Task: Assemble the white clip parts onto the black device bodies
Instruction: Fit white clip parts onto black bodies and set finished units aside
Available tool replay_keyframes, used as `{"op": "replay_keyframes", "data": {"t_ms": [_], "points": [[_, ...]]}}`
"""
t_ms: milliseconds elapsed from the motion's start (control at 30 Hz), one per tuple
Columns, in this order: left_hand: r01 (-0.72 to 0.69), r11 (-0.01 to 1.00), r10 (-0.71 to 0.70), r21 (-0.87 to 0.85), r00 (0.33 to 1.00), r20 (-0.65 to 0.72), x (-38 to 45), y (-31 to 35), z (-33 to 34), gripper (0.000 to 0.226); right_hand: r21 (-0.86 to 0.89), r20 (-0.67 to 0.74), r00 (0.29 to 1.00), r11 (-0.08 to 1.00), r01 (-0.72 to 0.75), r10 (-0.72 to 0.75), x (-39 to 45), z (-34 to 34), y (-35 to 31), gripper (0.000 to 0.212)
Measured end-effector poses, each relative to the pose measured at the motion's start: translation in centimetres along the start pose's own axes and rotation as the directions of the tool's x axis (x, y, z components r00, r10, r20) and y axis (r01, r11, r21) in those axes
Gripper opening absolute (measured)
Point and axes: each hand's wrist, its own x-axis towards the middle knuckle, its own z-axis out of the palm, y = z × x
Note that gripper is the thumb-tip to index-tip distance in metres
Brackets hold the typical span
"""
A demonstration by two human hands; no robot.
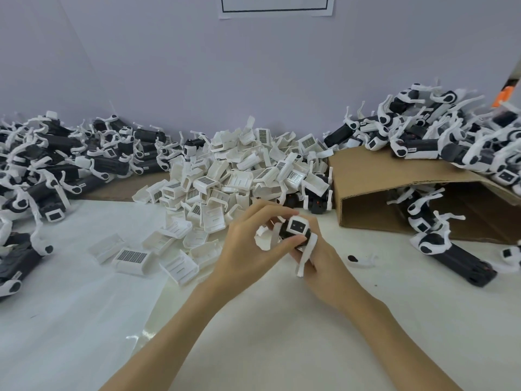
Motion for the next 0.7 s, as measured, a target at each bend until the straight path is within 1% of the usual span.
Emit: {"op": "replay_keyframes", "data": {"t_ms": [67,133,200,233,300,367,400,433,467,500,533,567,600,633,700], "points": [[-0.014,1.000,0.014,0.009,1.000,-0.014,0.0,0.2,0.1,0.034,0.026,0.000,1.000,0.999,0.027,-0.027,0.0,0.4,-0.3,0.061],[-0.027,0.999,0.027,0.019,1.000,-0.012,0.0,0.1,0.2,0.034,0.030,0.002,1.000,0.999,0.028,-0.028,0.0,0.4,-0.1,0.062],[-0.005,1.000,0.005,0.014,1.000,0.004,0.1,0.1,0.1,0.032,0.016,-0.014,1.000,1.000,-0.020,0.020,-0.1,0.3,0.4,0.059],[0.030,1.000,-0.030,0.007,0.999,0.017,0.0,0.2,0.1,0.031,-0.009,-0.040,0.997,0.998,-0.062,0.062,-0.1,0.2,0.5,0.057],[0.136,0.991,-0.136,0.000,0.990,0.038,0.0,0.2,0.2,0.033,-0.132,-0.135,0.986,0.985,-0.111,0.093,-0.1,0.2,0.5,0.054],[0.242,0.969,-0.241,-0.051,0.970,0.026,0.1,0.2,0.3,0.028,-0.226,-0.199,0.979,0.969,-0.096,0.050,-0.1,0.1,0.2,0.050],[0.289,0.950,-0.289,-0.119,0.957,0.012,0.2,0.1,0.2,0.022,-0.218,-0.213,0.976,0.972,-0.088,0.040,-0.1,-0.1,0.1,0.047],[0.329,0.923,-0.336,-0.202,0.942,-0.003,0.3,0.1,0.0,0.017,-0.161,-0.221,0.973,0.982,-0.101,0.064,0.0,-0.2,0.0,0.046],[0.363,0.888,-0.383,-0.282,0.924,-0.016,0.5,0.2,-0.2,0.014,-0.060,-0.211,0.969,0.988,-0.145,0.130,0.2,-0.2,0.0,0.046],[0.392,0.851,-0.426,-0.349,0.904,-0.023,0.6,0.2,-0.4,0.014,0.073,-0.168,0.959,0.973,-0.217,0.227,0.4,-0.2,-0.2,0.046],[0.415,0.815,-0.462,-0.404,0.887,-0.022,0.6,0.1,-0.6,0.017,0.233,-0.104,0.943,0.929,-0.287,0.318,0.6,-0.2,-0.5,0.044],[0.434,0.782,-0.490,-0.448,0.872,-0.011,0.7,0.0,-0.7,0.021,0.403,-0.033,0.924,0.851,-0.337,0.381,0.7,-0.1,-0.6,0.038],[0.455,0.750,-0.514,-0.481,0.857,0.008,0.7,-0.1,-0.8,0.027,0.553,0.029,0.904,0.747,-0.369,0.426,0.8,0.0,-0.6,0.033],[0.472,0.716,-0.532,-0.514,0.846,0.035,0.8,-0.3,-0.9,0.032,0.654,0.066,0.889,0.653,-0.381,0.452,0.9,0.1,-0.7,0.033],[0.485,0.639,-0.541,-0.598,0.835,0.099,0.8,-0.6,-1.0,0.041,0.751,0.101,0.874,0.539,-0.380,0.475,0.9,-0.1,-0.9,0.037]]}}
